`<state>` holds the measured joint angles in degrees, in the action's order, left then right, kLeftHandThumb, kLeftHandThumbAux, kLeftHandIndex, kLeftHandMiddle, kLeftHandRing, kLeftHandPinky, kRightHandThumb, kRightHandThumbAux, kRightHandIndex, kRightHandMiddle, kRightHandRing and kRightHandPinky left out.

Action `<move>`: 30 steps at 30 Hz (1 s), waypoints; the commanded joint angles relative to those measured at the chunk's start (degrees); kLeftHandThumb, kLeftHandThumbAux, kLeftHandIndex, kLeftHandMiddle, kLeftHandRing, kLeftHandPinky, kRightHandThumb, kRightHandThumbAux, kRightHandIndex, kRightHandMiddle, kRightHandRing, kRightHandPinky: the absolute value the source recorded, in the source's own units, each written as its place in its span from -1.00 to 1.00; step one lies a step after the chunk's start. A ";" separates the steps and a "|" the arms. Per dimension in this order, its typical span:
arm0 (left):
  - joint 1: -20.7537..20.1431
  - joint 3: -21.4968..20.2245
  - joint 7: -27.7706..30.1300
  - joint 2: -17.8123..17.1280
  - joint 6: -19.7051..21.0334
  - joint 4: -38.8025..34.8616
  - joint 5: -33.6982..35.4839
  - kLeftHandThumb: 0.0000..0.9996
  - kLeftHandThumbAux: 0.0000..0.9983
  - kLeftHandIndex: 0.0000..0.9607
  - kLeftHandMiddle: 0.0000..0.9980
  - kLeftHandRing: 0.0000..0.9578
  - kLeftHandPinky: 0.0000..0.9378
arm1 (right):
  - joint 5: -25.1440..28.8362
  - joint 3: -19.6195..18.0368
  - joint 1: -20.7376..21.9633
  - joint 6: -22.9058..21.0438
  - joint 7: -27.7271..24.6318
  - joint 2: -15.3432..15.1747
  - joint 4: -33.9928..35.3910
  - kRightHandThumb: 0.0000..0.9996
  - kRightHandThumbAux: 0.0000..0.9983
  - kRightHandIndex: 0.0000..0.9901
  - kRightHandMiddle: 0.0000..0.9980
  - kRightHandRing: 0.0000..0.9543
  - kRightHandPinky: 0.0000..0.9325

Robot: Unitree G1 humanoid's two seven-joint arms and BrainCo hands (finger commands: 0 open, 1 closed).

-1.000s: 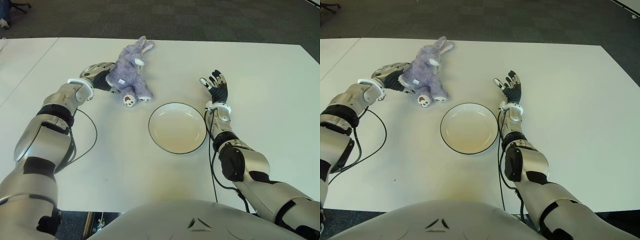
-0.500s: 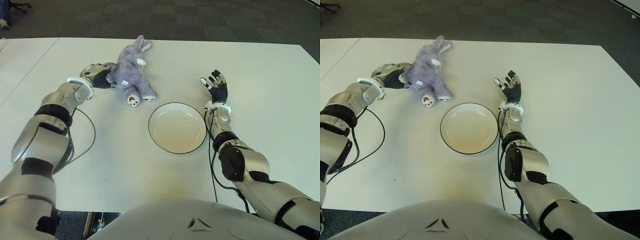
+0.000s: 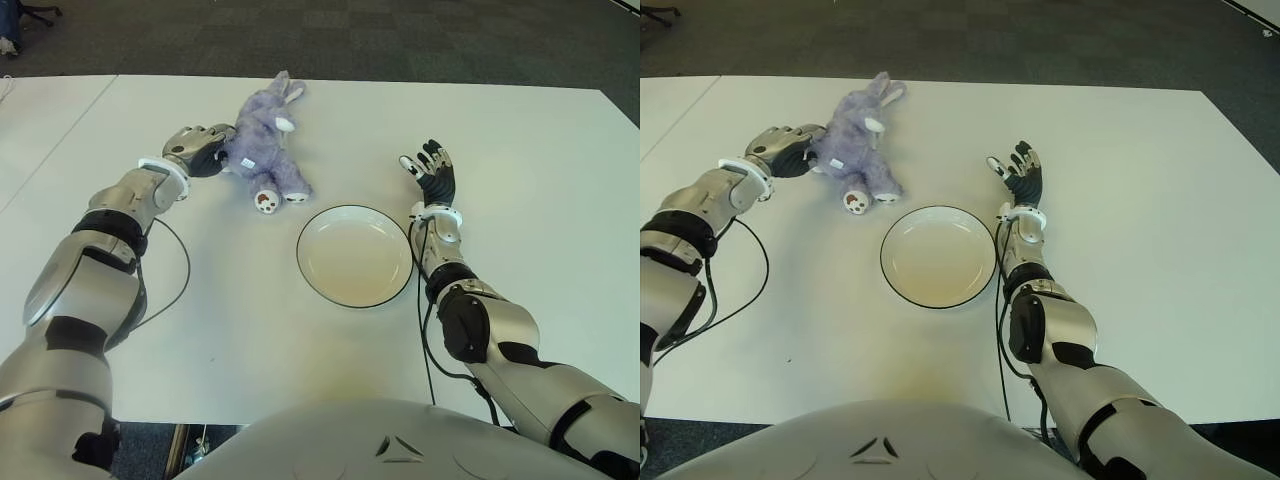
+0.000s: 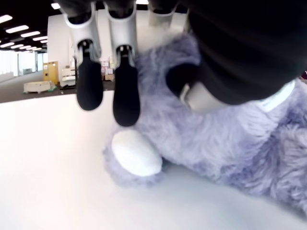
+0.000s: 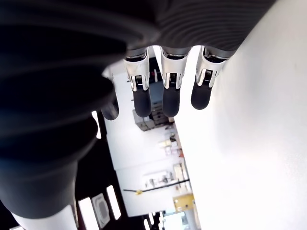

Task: Put the doll into the plate.

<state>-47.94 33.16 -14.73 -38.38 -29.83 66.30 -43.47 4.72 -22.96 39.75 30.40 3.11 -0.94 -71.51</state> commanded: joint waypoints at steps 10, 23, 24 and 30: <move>2.52 2.68 -4.04 1.24 -2.02 0.52 -2.37 0.41 0.38 -0.10 0.32 0.34 0.34 | 1.24 -0.97 -7.98 -8.90 1.15 1.84 -5.87 -1.00 0.68 -0.71 -0.74 -0.78 -0.76; 2.78 2.88 -5.41 1.75 -3.00 1.42 -2.07 0.39 0.39 -0.10 0.33 0.35 0.36 | 2.26 -2.13 -7.85 -9.09 0.72 2.16 -5.84 -1.00 0.73 -0.70 -0.72 -0.76 -0.75; 2.76 2.94 -5.44 1.76 -3.06 1.44 -2.14 0.39 0.39 -0.10 0.34 0.36 0.37 | 2.31 -2.23 -7.83 -9.12 0.74 2.19 -5.83 -1.00 0.73 -0.70 -0.72 -0.76 -0.75; 3.32 1.71 -4.19 -1.02 -5.18 -2.33 -1.01 0.39 0.39 -0.10 0.33 0.33 0.34 | 1.96 -2.17 -7.88 -9.11 0.60 2.03 -5.85 -1.00 0.74 -0.71 -0.73 -0.77 -0.77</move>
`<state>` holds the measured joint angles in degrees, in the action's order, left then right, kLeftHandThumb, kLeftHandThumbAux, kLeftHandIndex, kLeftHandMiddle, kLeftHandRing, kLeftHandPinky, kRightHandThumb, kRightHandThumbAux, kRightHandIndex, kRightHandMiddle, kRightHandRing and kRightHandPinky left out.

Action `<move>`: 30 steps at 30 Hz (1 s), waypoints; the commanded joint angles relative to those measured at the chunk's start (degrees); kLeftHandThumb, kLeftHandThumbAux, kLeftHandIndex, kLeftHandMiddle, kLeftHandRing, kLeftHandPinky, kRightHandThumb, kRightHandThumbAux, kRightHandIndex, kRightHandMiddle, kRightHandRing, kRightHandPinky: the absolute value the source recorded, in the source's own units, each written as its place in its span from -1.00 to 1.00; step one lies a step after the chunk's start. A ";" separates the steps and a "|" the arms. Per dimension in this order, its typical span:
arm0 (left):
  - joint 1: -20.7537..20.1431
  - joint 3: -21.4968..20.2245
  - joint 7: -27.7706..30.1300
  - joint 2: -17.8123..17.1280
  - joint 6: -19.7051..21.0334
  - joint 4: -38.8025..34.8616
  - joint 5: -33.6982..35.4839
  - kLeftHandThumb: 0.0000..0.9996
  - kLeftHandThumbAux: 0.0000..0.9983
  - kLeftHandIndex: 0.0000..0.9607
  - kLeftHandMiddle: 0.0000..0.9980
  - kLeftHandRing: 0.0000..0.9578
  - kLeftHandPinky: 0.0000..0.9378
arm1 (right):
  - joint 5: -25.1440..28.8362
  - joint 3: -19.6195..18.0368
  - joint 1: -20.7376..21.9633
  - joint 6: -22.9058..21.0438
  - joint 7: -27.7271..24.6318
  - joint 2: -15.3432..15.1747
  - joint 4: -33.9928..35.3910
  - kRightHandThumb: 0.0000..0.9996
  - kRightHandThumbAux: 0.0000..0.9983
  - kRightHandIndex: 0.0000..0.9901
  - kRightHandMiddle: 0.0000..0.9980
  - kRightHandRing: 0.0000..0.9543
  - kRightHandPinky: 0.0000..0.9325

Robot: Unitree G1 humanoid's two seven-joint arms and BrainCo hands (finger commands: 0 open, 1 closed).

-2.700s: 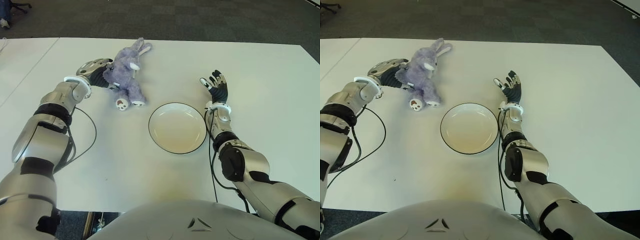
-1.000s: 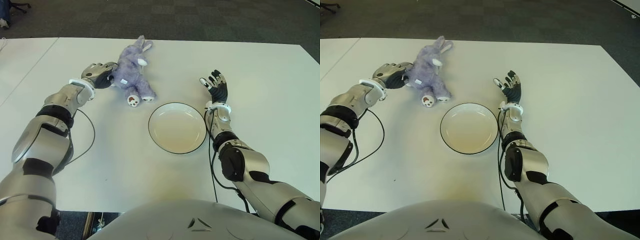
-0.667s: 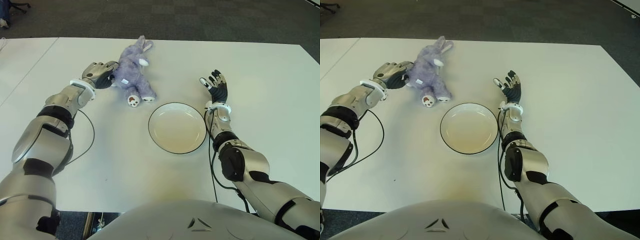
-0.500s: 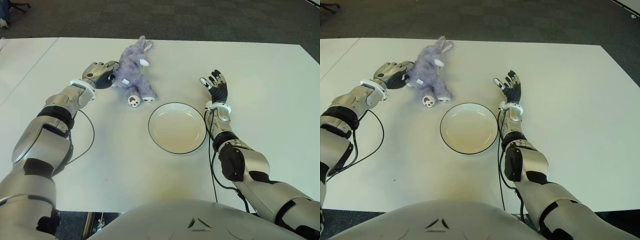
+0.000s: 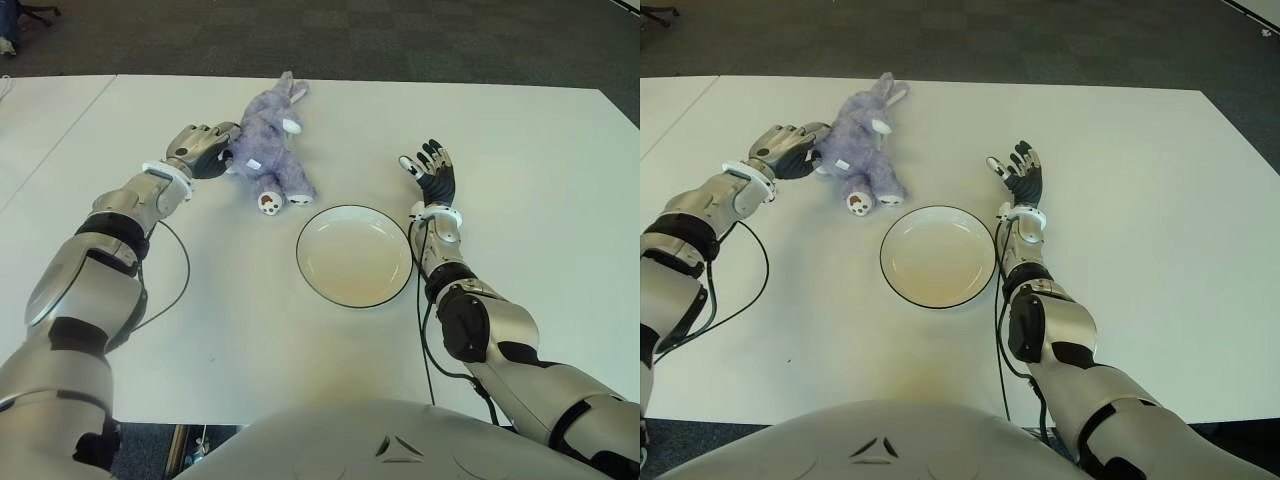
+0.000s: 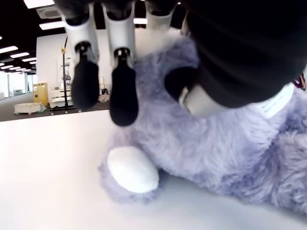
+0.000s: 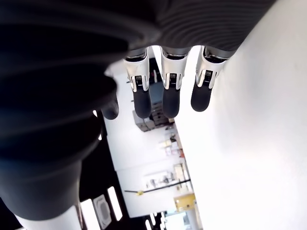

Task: Put the doll into the plate.

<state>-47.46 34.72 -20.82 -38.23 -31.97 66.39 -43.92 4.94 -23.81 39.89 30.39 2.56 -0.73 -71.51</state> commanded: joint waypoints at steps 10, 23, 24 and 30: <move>3.55 -2.98 8.55 -5.17 -3.19 -16.90 1.43 0.41 0.39 -0.09 0.34 0.37 0.45 | 0.89 -0.69 -8.13 -8.81 1.71 1.58 -5.90 -1.00 0.71 -0.71 -0.74 -0.78 -0.76; 10.04 -9.21 8.71 -8.61 0.09 -33.58 -0.19 0.43 0.39 -0.08 0.50 0.58 0.68 | 0.00 0.13 -8.10 -8.70 2.44 1.49 -5.95 -1.00 0.66 -0.71 -0.75 -0.79 -0.76; 10.38 -9.65 8.25 -8.78 0.20 -34.81 -0.46 0.43 0.39 -0.08 0.52 0.59 0.70 | 0.01 0.12 -8.07 -8.81 2.41 1.49 -5.97 -1.00 0.66 -0.71 -0.75 -0.79 -0.76; 11.52 -12.03 6.89 -9.23 0.06 -39.90 -1.54 0.43 0.39 -0.08 0.57 0.63 0.70 | 0.10 0.15 -7.99 -8.94 2.30 1.54 -5.99 -1.00 0.67 -0.72 -0.76 -0.80 -0.77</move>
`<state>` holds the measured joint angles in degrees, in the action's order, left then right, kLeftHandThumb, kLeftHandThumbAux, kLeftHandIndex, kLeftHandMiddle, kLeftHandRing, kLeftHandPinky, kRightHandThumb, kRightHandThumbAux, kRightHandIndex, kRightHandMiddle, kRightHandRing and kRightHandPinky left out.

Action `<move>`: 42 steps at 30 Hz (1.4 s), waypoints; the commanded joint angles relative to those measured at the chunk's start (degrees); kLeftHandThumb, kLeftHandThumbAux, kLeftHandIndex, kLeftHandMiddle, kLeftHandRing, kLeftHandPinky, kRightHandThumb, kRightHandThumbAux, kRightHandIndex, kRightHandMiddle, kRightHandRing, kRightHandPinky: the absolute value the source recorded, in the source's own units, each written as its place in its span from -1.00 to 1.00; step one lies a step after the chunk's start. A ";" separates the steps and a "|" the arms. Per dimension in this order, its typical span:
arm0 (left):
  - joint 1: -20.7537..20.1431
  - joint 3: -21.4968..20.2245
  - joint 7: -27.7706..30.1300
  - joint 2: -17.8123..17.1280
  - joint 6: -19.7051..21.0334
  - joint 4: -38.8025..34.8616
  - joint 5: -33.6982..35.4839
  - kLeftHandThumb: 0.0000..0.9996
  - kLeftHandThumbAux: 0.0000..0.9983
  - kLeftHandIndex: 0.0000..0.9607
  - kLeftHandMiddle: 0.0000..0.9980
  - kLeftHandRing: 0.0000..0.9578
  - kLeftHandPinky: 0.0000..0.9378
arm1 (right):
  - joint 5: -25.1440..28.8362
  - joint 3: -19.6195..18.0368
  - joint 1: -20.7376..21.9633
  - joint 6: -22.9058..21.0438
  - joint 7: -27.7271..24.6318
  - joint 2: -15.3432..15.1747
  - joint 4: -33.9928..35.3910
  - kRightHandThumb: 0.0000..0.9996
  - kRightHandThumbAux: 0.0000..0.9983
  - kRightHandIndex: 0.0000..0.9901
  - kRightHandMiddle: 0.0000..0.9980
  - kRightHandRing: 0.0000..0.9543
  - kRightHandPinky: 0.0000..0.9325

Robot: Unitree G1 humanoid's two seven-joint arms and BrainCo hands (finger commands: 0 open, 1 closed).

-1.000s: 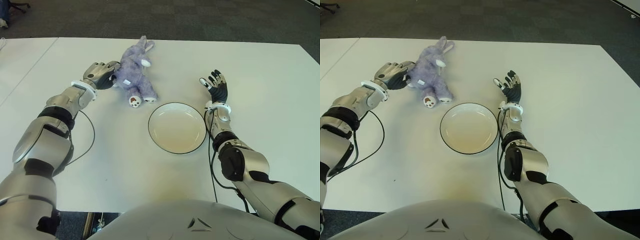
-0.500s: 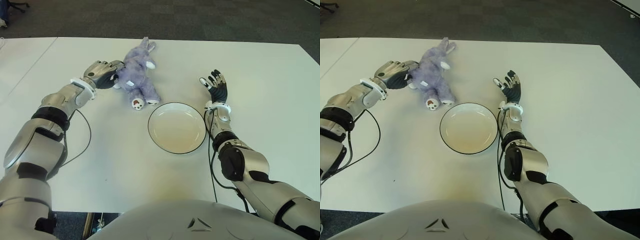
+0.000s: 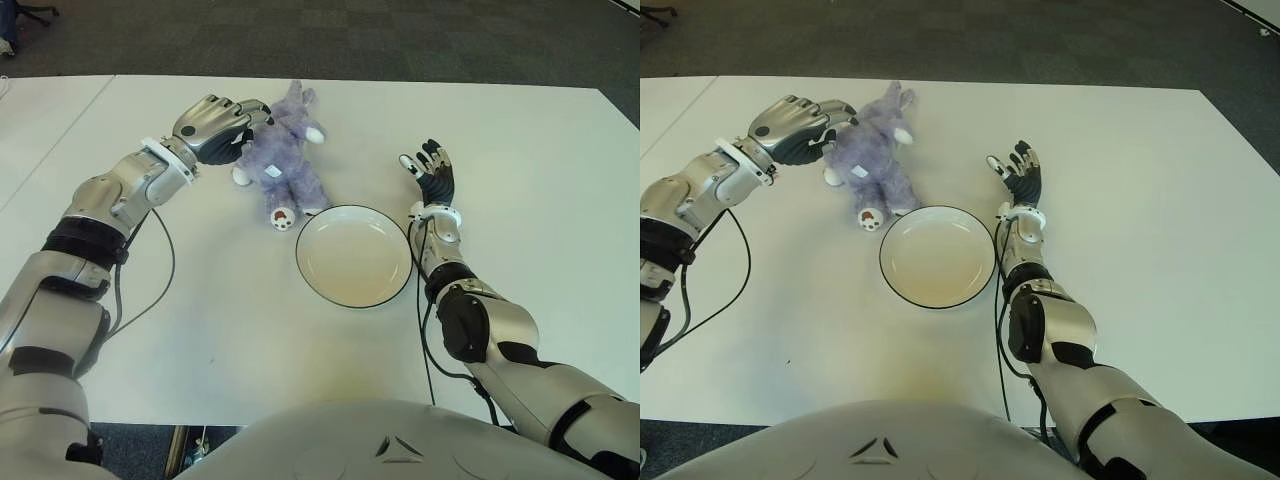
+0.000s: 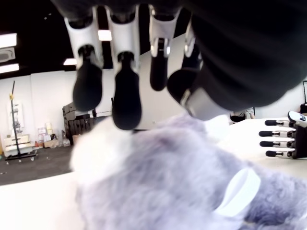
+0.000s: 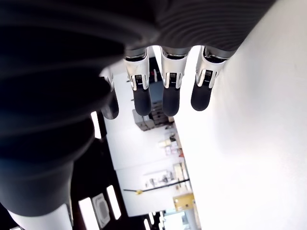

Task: Put the doll into the plate.

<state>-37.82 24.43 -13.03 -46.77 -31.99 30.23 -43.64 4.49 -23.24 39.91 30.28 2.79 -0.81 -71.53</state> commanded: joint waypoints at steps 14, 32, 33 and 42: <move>1.71 -4.63 -2.57 -1.22 -1.29 -9.01 -5.06 0.43 0.39 -0.08 0.63 0.70 0.75 | 0.65 -0.31 -7.89 -9.21 2.37 1.66 -6.03 -1.00 0.67 -0.72 -0.76 -0.79 -0.76; 2.43 -7.40 0.26 -1.36 -1.50 -11.84 -4.14 0.43 0.39 -0.08 0.61 0.69 0.74 | 1.12 -0.77 -7.91 -8.77 2.02 1.83 -6.00 -1.00 0.64 -0.70 -0.73 -0.77 -0.75; 2.53 -7.42 0.34 -1.30 -1.33 -12.02 -4.43 0.43 0.40 -0.07 0.60 0.68 0.73 | 1.17 -0.80 -7.91 -8.76 1.95 1.85 -5.99 -1.00 0.66 -0.70 -0.73 -0.77 -0.75; 2.34 -6.90 -0.14 -0.92 -1.96 -10.91 -5.87 0.38 0.41 -0.11 0.43 0.52 0.53 | 1.03 -0.67 -7.86 -8.90 2.00 1.78 -5.99 -1.00 0.67 -0.71 -0.74 -0.77 -0.74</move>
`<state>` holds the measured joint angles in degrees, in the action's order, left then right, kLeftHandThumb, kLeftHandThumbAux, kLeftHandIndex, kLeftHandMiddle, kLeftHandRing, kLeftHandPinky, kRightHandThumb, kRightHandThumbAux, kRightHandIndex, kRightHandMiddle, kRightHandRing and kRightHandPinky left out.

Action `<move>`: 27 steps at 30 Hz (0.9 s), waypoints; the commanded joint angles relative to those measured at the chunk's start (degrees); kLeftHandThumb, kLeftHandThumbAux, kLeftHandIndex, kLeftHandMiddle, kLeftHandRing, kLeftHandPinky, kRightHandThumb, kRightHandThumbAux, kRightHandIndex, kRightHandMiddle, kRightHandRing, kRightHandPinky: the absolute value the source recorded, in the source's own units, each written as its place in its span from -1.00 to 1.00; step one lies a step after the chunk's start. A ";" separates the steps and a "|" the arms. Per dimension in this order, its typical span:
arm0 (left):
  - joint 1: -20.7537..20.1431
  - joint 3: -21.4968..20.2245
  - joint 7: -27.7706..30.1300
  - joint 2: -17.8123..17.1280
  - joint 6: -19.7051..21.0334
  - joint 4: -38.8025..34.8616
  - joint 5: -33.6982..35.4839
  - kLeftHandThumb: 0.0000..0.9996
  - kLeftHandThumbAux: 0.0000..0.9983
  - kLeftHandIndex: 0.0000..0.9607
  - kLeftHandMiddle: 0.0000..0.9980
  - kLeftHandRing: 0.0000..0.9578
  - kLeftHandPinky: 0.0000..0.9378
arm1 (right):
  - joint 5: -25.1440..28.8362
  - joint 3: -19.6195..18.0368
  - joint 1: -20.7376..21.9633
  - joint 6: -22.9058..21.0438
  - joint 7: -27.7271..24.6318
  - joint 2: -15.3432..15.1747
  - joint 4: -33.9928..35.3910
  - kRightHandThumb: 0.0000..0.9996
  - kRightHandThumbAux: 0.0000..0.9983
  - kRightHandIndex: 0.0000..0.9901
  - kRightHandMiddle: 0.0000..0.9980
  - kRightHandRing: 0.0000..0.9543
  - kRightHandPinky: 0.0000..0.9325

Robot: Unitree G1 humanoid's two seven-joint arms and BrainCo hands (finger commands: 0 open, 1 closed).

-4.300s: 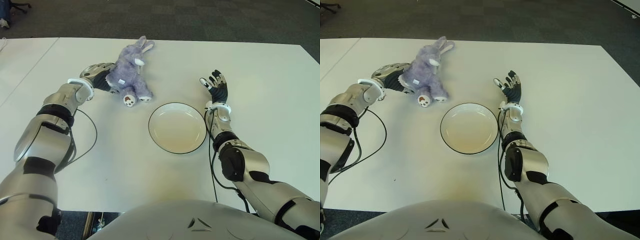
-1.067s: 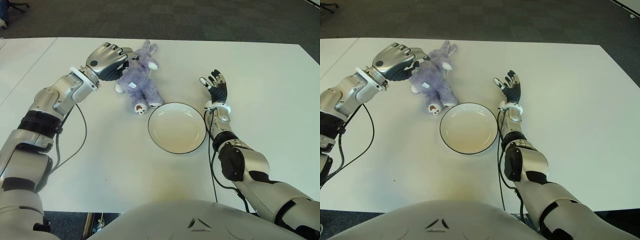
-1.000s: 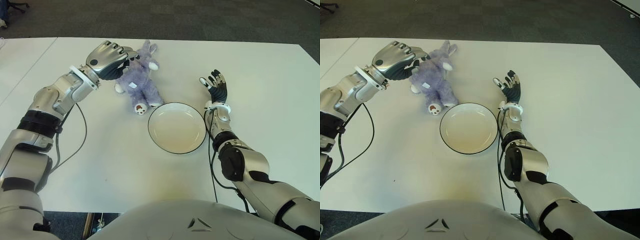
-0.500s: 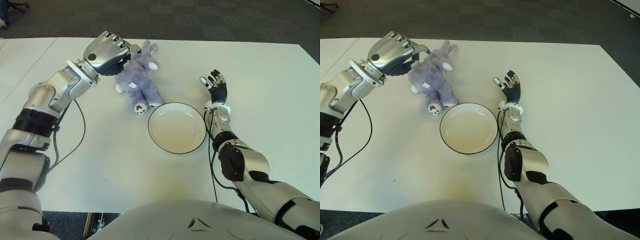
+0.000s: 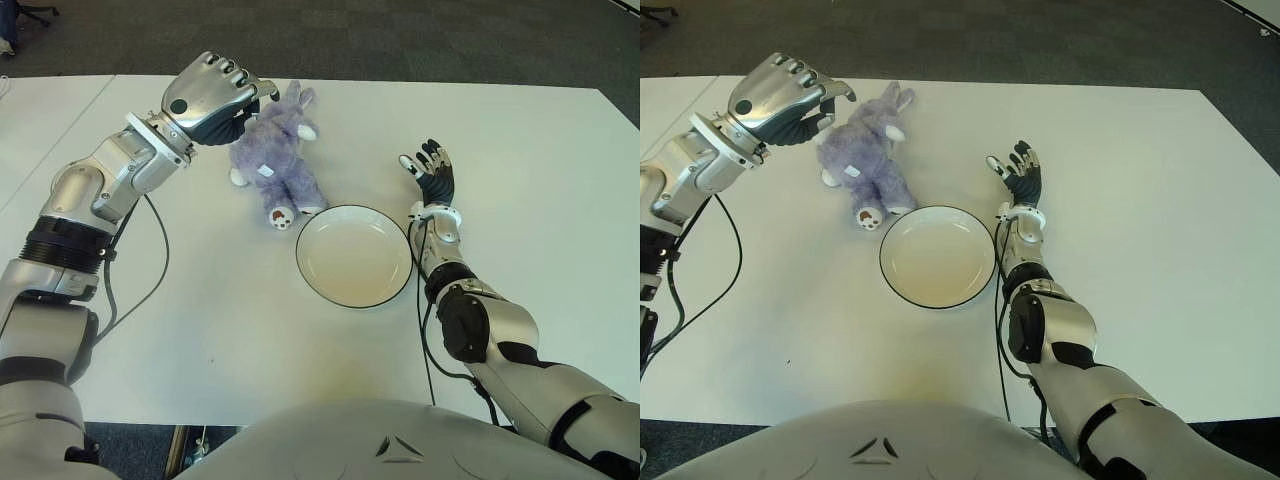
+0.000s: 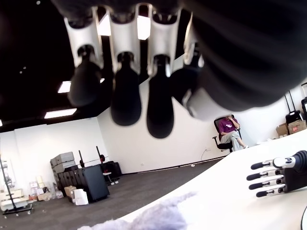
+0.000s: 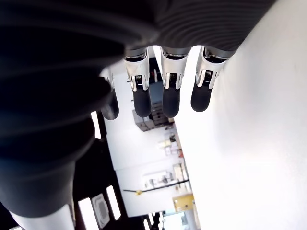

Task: Put the doll into the plate.

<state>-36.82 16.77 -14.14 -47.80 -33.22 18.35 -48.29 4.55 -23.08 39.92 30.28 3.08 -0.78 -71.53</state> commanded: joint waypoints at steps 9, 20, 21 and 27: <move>1.69 2.52 12.60 0.31 -0.79 6.63 3.00 -0.66 -0.26 -1.00 -1.00 -1.00 -1.00 | 1.23 -1.11 -7.88 -8.80 1.49 1.67 -5.99 -1.00 0.67 -0.70 -0.72 -0.77 -0.75; -1.68 4.35 13.22 2.24 -3.97 13.68 2.15 -0.74 -0.47 -1.00 -1.00 -1.00 -1.00 | 0.92 -0.88 -7.88 -8.92 1.87 1.63 -6.02 -1.00 0.71 -0.68 -0.72 -0.76 -0.73; -1.81 4.45 13.10 2.27 -4.20 13.98 1.97 -0.75 -0.47 -1.00 -1.00 -1.00 -1.00 | 0.90 -0.88 -7.87 -8.95 1.93 1.63 -6.02 -1.00 0.70 -0.69 -0.72 -0.76 -0.72; -3.35 6.00 12.61 2.50 -5.36 17.46 0.41 -0.83 -0.46 -1.00 -1.00 -1.00 -1.00 | 0.91 -0.90 -7.89 -8.93 2.03 1.64 -6.02 -1.00 0.70 -0.68 -0.71 -0.76 -0.75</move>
<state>-38.77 21.14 -1.93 -46.19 -37.76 33.04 -46.33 4.55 -23.15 39.94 30.28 3.09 -0.78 -71.53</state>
